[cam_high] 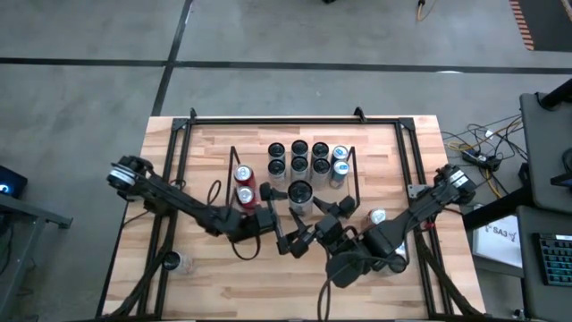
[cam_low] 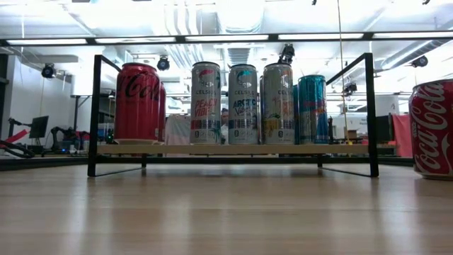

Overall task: Place canned beverage on shelf
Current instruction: Put the white and yellow soda can on the shelf aligned with the other white and yellow soda can

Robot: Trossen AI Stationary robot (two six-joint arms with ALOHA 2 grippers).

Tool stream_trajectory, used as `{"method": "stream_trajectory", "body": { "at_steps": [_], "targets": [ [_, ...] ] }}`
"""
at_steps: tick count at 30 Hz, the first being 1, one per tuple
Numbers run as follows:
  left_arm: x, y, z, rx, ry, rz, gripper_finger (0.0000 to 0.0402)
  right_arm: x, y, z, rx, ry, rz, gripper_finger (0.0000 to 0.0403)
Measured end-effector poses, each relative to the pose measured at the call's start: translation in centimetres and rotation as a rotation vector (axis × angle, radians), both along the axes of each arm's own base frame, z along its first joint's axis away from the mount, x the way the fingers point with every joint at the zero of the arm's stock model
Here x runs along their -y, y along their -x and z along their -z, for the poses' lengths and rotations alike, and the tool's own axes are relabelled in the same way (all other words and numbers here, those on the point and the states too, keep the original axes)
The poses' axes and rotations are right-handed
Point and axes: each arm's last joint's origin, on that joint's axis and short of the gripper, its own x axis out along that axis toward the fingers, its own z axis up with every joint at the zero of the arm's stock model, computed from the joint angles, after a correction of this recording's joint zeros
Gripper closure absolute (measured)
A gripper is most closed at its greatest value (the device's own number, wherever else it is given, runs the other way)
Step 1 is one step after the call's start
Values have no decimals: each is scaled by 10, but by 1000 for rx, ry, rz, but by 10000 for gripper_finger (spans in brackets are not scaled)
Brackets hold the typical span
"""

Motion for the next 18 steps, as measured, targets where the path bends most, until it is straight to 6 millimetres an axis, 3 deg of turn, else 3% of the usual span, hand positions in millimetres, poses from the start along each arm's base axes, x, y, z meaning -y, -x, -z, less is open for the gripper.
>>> {"method": "stream_trajectory", "body": {
  "at_steps": [18],
  "targets": [
    [-1, -2, 1, 20, 2, 14, 73, 1, -2, 8, -1, -25, -31, 171]
  ]
}}
